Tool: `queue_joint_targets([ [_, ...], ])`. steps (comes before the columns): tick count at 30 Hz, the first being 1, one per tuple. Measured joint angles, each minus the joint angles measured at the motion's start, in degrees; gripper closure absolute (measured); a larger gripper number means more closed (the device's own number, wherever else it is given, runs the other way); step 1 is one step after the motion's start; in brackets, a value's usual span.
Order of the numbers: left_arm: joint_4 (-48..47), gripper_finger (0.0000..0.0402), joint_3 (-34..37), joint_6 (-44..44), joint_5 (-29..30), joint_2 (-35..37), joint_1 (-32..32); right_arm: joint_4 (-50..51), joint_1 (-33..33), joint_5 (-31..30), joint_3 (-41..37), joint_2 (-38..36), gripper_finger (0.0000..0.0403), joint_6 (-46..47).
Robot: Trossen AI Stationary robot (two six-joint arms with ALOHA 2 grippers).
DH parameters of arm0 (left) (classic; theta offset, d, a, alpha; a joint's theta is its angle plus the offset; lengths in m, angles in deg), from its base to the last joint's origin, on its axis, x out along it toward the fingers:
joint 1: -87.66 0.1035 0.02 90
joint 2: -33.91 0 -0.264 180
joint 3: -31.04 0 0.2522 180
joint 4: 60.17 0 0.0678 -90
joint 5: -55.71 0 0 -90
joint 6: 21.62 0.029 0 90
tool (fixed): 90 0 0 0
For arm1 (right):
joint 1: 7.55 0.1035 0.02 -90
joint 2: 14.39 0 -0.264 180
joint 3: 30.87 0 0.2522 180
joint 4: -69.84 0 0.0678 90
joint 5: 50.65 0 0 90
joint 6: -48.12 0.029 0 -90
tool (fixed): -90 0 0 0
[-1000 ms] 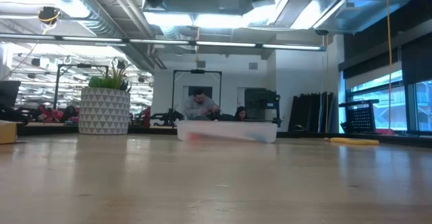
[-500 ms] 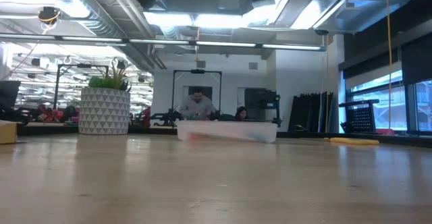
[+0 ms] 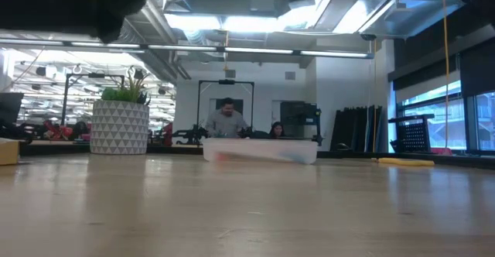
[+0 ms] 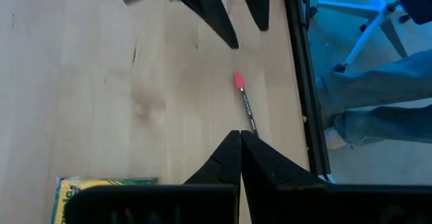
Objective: Pack school essentials
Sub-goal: Put the black pencil into the orange supply box
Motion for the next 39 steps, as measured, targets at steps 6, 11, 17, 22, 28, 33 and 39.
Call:
queue_joint_targets([
  [6, 0.02, 0.0401, 0.00, 0.04, -0.19, 0.00, 0.01, -4.03, 0.39, 0.03, 0.00, 4.03, 0.0216, -0.61],
  [11, 0.02, 0.0401, 0.00, 0.06, -0.26, 0.01, 0.00, -6.58, 0.37, 0.01, 0.00, 6.41, 0.0216, -1.31],
  [17, 0.04, 0.0401, 0.00, 0.07, -0.26, 0.00, 0.00, -9.43, 0.37, 0.00, 0.00, 7.89, 0.0216, -1.42],
  [22, 0.02, 0.0401, 0.00, 0.04, -0.25, 0.00, 0.01, -9.68, 0.37, 0.00, 0.00, 8.99, 0.0216, -1.30],
  [28, 0.04, 0.0401, 0.00, -0.02, -0.26, 0.00, 0.00, -9.46, 0.33, -1.40, -0.02, 9.19, 0.0217, -0.94],
  [33, 0.04, 0.0401, 0.00, -0.08, -0.25, 0.01, 0.01, -9.04, 0.26, -1.51, -0.02, 9.25, 0.0225, -0.96],
  [39, 0.04, 0.0401, 0.00, -0.20, -0.24, 0.02, 0.00, -9.04, 0.15, -1.51, -0.02, 9.25, 0.0235, -1.01],
])
